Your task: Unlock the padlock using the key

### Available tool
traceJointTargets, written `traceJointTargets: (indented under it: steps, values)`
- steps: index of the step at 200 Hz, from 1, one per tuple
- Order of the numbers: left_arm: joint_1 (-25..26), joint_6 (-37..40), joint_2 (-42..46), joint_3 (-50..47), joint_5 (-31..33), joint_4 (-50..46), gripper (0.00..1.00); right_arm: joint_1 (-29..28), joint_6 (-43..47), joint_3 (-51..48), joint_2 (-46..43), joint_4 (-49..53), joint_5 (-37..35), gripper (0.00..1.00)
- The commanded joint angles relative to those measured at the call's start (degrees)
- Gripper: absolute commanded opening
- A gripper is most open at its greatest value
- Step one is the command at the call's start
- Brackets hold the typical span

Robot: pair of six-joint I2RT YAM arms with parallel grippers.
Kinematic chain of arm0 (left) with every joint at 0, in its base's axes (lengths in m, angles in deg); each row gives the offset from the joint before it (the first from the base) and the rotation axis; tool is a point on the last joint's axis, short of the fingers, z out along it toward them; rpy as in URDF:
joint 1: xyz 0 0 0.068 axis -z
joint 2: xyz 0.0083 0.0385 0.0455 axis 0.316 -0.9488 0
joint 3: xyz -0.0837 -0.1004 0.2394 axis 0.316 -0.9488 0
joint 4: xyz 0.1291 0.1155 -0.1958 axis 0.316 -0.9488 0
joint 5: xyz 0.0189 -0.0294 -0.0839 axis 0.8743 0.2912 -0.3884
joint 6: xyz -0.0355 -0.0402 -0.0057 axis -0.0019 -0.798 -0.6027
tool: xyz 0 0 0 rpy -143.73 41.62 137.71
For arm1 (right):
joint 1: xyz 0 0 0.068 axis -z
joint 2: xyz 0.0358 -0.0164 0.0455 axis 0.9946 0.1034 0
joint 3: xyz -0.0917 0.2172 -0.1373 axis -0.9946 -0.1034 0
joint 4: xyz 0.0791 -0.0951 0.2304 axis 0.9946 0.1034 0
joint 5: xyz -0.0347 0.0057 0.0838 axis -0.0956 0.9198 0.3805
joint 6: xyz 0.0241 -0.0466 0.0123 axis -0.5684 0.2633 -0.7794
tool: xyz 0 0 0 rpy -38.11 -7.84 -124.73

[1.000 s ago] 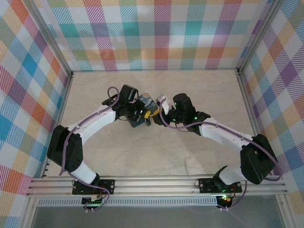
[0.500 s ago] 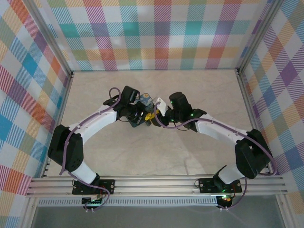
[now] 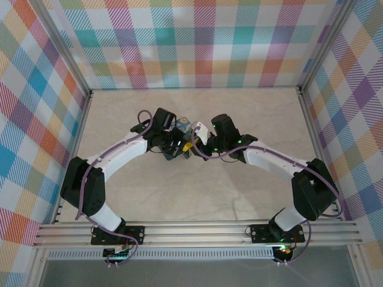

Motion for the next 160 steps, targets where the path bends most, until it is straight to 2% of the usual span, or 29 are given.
traceJointTargets:
  steps: [1,24,124,146,160]
  values:
    - [0.5,-0.7,0.5,1.6,-1.3,-0.6,0.00,0.2,1.0,1.4,1.5,0.9,-0.1,0.12]
    - [0.5,-1.4,0.8,1.1,-0.9,-0.4,0.00,0.3,1.1,1.1,1.8,0.8,-0.1,0.15]
    - [0.6,-4.3,2.6,-0.4,-1.5,1.8,0.00,0.3,1.7,-0.2,2.2,0.1,-0.8,0.12]
    - [0.6,-5.7,2.8,-1.0,-2.7,3.5,0.00,0.3,1.9,-1.4,1.9,-0.9,-1.6,0.04]
    - [0.6,-5.9,2.6,-0.9,-2.8,3.6,0.00,0.4,0.9,-1.9,1.3,-1.8,-1.6,0.04]
